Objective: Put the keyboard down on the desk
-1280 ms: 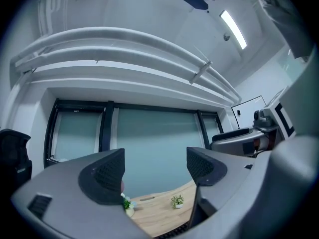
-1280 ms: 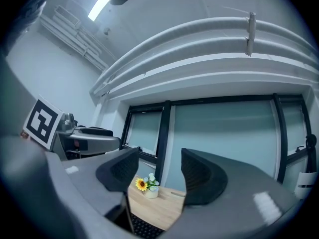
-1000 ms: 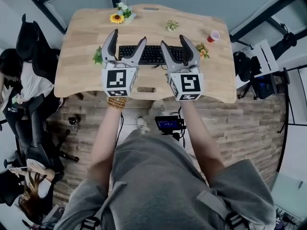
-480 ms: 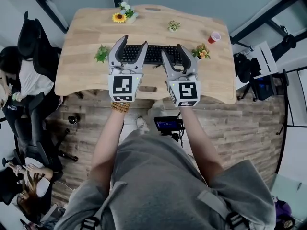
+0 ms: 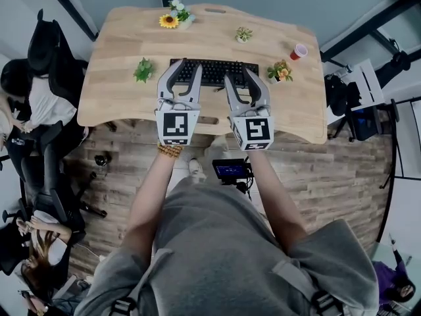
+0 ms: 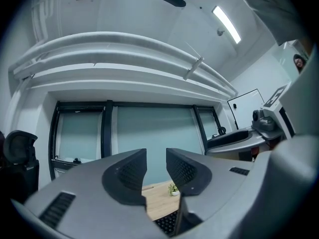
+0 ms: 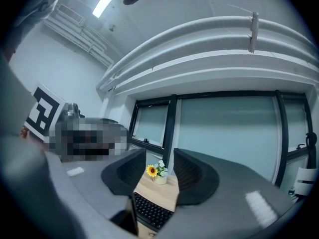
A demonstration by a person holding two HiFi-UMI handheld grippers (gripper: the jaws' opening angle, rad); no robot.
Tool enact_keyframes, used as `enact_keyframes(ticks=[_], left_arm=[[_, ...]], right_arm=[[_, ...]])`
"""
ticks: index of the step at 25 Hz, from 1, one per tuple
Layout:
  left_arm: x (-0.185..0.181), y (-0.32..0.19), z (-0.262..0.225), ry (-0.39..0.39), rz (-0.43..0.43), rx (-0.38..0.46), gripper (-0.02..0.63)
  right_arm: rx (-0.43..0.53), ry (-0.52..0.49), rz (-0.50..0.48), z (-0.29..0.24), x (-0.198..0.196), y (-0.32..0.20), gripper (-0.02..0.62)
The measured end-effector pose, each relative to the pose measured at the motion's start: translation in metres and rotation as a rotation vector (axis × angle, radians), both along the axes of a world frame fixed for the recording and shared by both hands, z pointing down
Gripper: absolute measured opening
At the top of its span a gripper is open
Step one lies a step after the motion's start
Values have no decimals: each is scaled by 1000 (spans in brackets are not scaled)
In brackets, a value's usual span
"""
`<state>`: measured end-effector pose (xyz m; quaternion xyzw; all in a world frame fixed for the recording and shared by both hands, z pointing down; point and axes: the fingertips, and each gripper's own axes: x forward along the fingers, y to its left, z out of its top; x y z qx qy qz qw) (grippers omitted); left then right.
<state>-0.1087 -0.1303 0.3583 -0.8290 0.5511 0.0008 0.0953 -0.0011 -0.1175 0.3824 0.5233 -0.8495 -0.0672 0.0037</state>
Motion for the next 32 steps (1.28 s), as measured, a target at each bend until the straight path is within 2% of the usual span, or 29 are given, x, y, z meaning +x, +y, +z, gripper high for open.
enact_keyframes(ticks=[3,24,32], left_arm=[[2,3,7,-2,3,-9,102],[8,19,59,-3,36,-77,20],[11,23,81,-18,50,-120,11]], right_arm=[[1,5,-9,8,0,3,170],[-61,24,-72,53,-5,25,106],[-91,37,-74,70,-4,29,80]])
